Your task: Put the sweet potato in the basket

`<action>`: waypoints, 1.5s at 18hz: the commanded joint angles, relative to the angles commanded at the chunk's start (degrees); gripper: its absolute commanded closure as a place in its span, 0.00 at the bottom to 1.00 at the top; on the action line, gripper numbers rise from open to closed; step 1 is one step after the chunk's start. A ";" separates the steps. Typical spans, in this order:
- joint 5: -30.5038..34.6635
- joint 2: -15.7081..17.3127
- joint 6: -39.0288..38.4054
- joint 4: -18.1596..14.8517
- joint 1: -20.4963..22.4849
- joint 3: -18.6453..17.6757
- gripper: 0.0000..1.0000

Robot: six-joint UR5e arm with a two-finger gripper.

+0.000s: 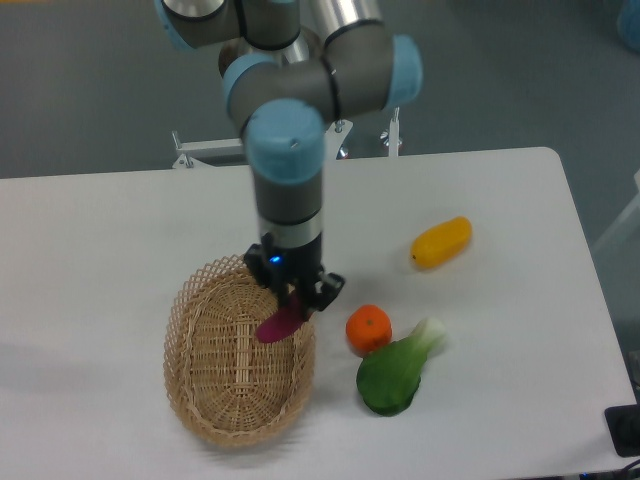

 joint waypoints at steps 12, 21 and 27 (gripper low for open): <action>4.23 -4.49 0.26 2.39 -3.70 -0.71 0.26; 4.49 -2.30 -0.96 1.95 -3.35 4.47 0.00; 4.15 2.70 1.40 1.69 2.43 7.11 0.00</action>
